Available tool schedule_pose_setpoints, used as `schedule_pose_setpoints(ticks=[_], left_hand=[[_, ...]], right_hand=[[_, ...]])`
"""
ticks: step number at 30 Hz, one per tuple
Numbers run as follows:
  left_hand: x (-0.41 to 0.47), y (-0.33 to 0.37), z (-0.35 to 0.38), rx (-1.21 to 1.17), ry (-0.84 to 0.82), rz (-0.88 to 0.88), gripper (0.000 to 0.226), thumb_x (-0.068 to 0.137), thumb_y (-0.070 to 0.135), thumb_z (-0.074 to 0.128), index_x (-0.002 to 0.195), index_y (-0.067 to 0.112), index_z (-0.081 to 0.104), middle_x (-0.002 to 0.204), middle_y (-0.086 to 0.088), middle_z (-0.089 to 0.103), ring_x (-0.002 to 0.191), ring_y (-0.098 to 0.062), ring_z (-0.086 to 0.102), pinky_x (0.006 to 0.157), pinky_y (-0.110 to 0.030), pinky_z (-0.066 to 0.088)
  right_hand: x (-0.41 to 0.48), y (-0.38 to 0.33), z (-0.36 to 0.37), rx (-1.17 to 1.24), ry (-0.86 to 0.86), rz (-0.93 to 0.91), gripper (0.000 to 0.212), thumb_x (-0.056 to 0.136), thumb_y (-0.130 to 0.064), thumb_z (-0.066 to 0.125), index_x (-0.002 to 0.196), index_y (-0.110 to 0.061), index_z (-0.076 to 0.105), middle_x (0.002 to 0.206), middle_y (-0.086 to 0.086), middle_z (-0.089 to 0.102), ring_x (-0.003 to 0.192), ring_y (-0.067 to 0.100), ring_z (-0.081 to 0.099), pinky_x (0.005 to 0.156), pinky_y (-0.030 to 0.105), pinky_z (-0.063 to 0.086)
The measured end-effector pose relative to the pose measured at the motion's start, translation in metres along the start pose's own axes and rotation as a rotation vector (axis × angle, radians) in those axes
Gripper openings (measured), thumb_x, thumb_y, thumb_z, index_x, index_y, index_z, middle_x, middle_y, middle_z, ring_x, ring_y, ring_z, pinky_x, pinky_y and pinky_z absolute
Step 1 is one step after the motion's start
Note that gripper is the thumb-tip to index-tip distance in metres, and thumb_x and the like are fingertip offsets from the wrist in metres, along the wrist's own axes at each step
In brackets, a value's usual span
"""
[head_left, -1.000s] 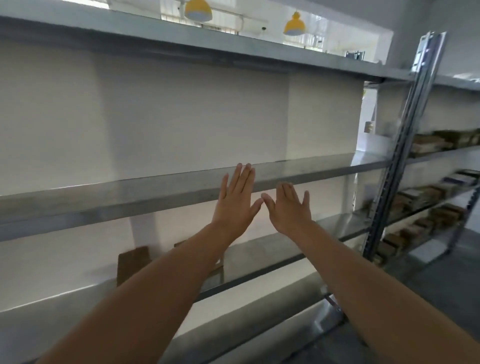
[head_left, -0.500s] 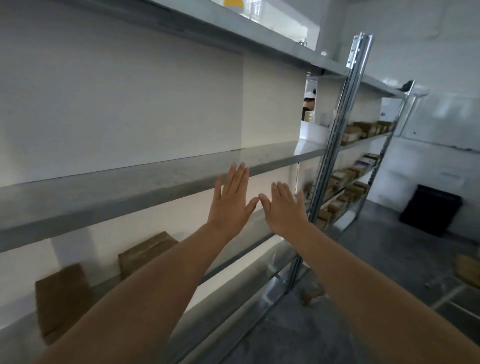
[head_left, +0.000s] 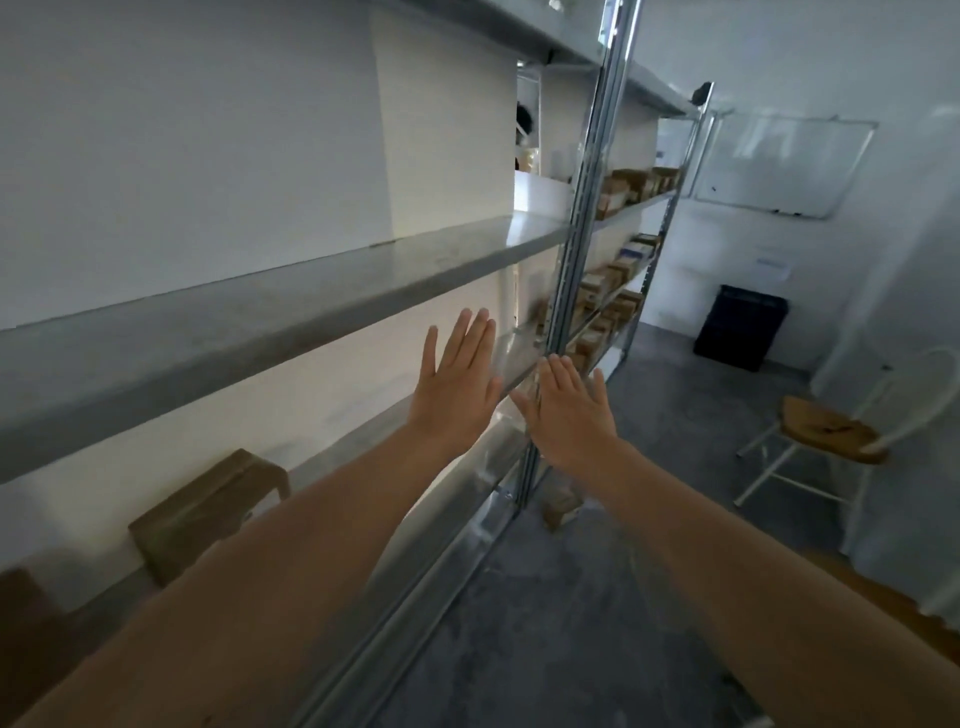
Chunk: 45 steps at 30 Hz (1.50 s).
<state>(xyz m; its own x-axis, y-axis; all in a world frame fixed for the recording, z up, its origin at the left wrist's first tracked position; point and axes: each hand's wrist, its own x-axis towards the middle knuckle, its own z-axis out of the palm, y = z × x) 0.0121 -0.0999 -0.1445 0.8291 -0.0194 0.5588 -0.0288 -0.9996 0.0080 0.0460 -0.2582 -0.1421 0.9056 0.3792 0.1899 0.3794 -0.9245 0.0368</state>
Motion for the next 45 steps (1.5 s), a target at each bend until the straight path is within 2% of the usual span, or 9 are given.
schedule_pose_setpoints(ticks=[5,8,11,18,24,27,35,39,45], left_hand=[[0.032,0.043,0.018,-0.014,-0.02,0.086,0.061,0.105,0.043,0.021,0.157,0.014,0.007,0.165,-0.002,0.0,0.151,-0.017,-0.009,0.121,-0.047,-0.009],[0.049,0.067,0.028,-0.011,-0.04,0.105,0.06,0.105,0.041,0.019,0.157,0.014,0.007,0.165,-0.002,0.0,0.151,-0.018,-0.01,0.122,-0.048,-0.007],[0.066,0.095,0.038,-0.013,-0.061,0.132,0.06,0.105,0.039,0.019,0.157,0.014,0.004,0.165,-0.001,-0.003,0.151,-0.016,-0.011,0.121,-0.047,-0.008],[0.109,0.174,0.06,-0.069,-0.041,0.204,0.062,0.105,0.04,0.026,0.157,0.015,0.004,0.165,0.0,-0.004,0.15,-0.014,-0.013,0.119,-0.043,-0.015],[0.132,0.225,0.091,-0.163,-0.089,0.11,0.061,0.105,0.04,0.026,0.157,0.016,0.004,0.165,0.001,-0.002,0.15,-0.013,-0.012,0.12,-0.044,-0.013],[0.132,0.248,0.11,-0.165,-0.13,0.139,0.061,0.105,0.041,0.024,0.157,0.015,0.004,0.165,0.002,0.0,0.15,-0.012,-0.012,0.118,-0.044,-0.016],[0.148,0.267,0.144,-0.168,-0.168,0.19,0.062,0.104,0.042,0.025,0.157,0.018,0.003,0.165,0.003,-0.004,0.146,-0.006,-0.019,0.114,-0.04,-0.022],[0.158,0.265,0.161,-0.175,-0.18,0.21,0.064,0.104,0.042,0.023,0.157,0.017,-0.001,0.165,0.002,-0.007,0.15,-0.012,-0.016,0.115,-0.04,-0.02],[0.186,0.247,0.181,-0.231,-0.157,0.227,0.065,0.104,0.041,0.024,0.156,0.016,-0.004,0.165,0.001,-0.007,0.15,-0.012,-0.015,0.117,-0.043,-0.018]], right_hand=[[0.008,0.052,0.002,0.005,0.005,0.086,0.071,0.101,-0.054,0.005,0.156,-0.009,0.001,0.165,0.005,0.0,0.151,0.018,-0.007,0.12,0.049,-0.007],[0.013,0.087,0.005,0.015,0.035,0.096,0.064,0.104,-0.041,0.016,0.156,-0.008,-0.002,0.165,0.006,-0.001,0.151,0.019,-0.006,0.12,0.049,-0.006],[0.017,0.123,0.011,0.02,0.035,0.108,0.068,0.102,-0.035,0.027,0.155,-0.009,-0.008,0.164,0.007,-0.006,0.151,0.02,-0.009,0.119,0.05,-0.008],[0.024,0.216,0.019,-0.003,0.078,0.177,0.068,0.102,-0.037,0.027,0.155,-0.006,-0.005,0.164,0.008,-0.002,0.151,0.021,-0.005,0.118,0.053,-0.005],[0.029,0.281,0.022,0.052,0.118,0.204,0.069,0.101,-0.033,0.03,0.155,-0.008,-0.006,0.164,0.007,-0.004,0.151,0.021,-0.007,0.118,0.053,-0.006],[0.028,0.307,0.037,0.063,0.08,0.234,0.069,0.102,-0.034,0.029,0.155,-0.007,-0.006,0.164,0.008,-0.004,0.151,0.021,-0.008,0.118,0.053,-0.006],[0.033,0.341,0.075,0.08,-0.014,0.282,0.069,0.102,-0.038,0.028,0.155,-0.007,-0.005,0.164,0.008,-0.003,0.151,0.021,-0.007,0.119,0.055,-0.006],[0.049,0.343,0.081,0.06,-0.033,0.294,0.07,0.102,-0.035,0.03,0.154,-0.008,-0.007,0.164,0.008,-0.005,0.151,0.021,-0.009,0.117,0.054,-0.01],[0.085,0.334,0.082,0.008,-0.031,0.306,0.072,0.101,-0.035,0.033,0.154,-0.009,-0.007,0.164,0.007,-0.005,0.151,0.02,-0.01,0.115,0.052,-0.014]])
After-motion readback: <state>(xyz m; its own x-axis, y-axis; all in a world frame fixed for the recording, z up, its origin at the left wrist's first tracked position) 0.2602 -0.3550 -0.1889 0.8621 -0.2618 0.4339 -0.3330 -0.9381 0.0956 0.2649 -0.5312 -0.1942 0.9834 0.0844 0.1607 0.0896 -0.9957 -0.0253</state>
